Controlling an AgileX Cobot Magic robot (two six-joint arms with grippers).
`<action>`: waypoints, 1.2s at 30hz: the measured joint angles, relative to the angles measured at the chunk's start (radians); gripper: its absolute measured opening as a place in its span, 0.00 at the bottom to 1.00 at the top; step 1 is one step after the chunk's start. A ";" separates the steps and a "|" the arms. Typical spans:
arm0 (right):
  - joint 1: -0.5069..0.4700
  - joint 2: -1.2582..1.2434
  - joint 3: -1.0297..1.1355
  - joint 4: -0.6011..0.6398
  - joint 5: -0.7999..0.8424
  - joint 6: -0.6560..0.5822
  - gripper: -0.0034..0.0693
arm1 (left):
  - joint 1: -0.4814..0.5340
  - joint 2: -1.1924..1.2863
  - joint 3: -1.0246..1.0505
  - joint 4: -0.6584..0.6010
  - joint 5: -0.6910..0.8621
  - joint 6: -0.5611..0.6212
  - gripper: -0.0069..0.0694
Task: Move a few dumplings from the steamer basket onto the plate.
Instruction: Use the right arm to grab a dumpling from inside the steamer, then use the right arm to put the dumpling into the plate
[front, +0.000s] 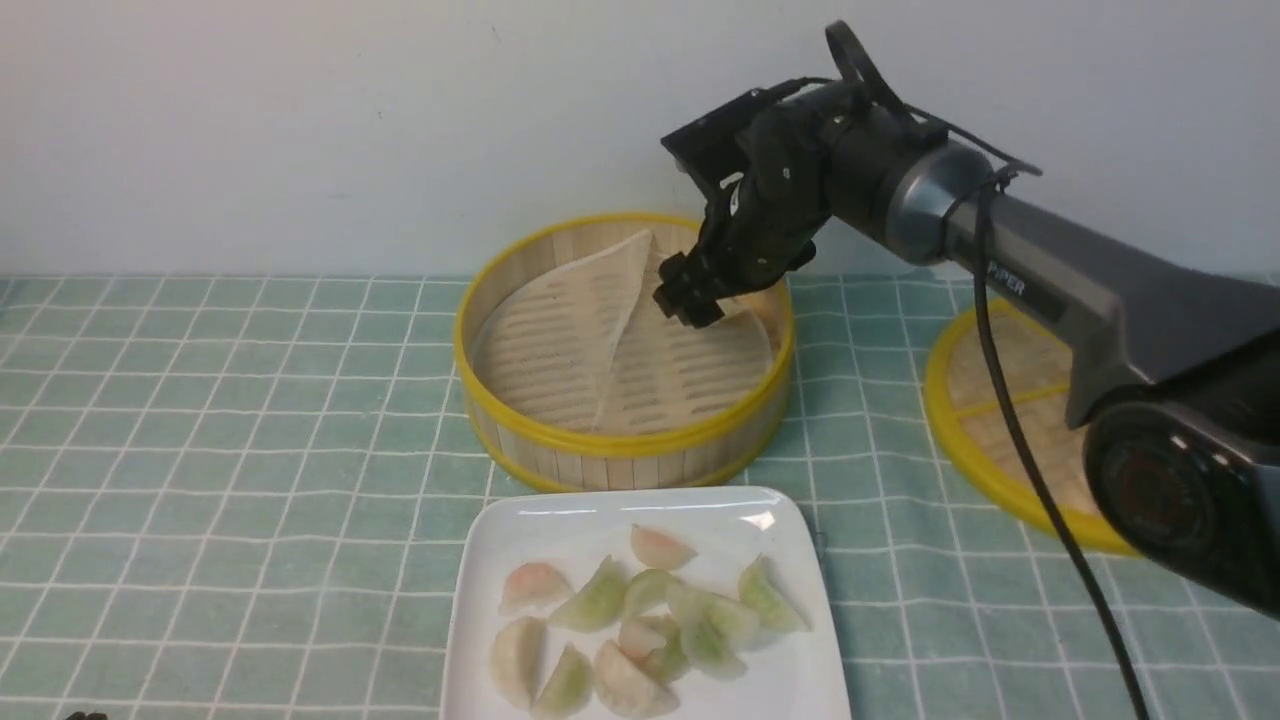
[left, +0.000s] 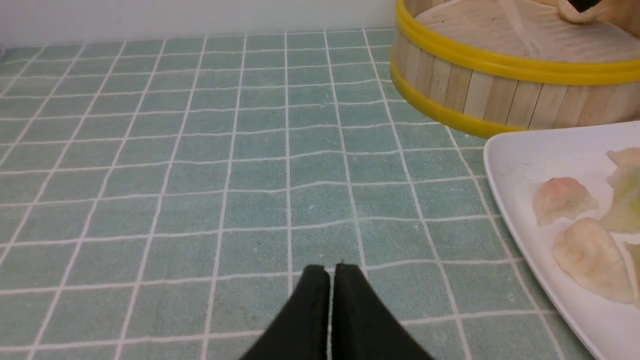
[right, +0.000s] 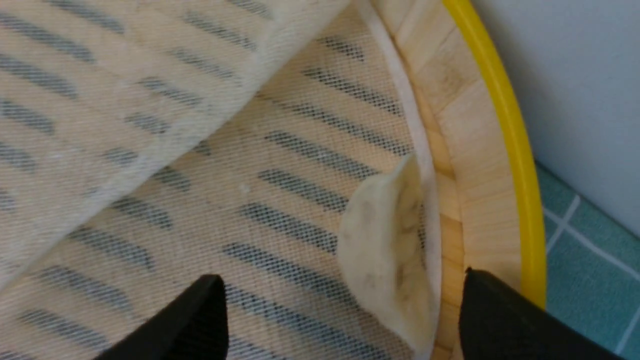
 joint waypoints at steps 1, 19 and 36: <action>-0.004 0.011 0.000 0.000 -0.018 -0.012 0.83 | 0.000 0.000 0.000 0.000 0.000 0.000 0.08; -0.005 0.042 -0.076 0.004 0.054 0.053 0.31 | 0.000 0.000 0.000 0.000 0.000 0.000 0.08; 0.058 -0.441 0.421 0.261 0.306 0.021 0.32 | 0.000 0.000 0.000 0.000 0.001 0.000 0.08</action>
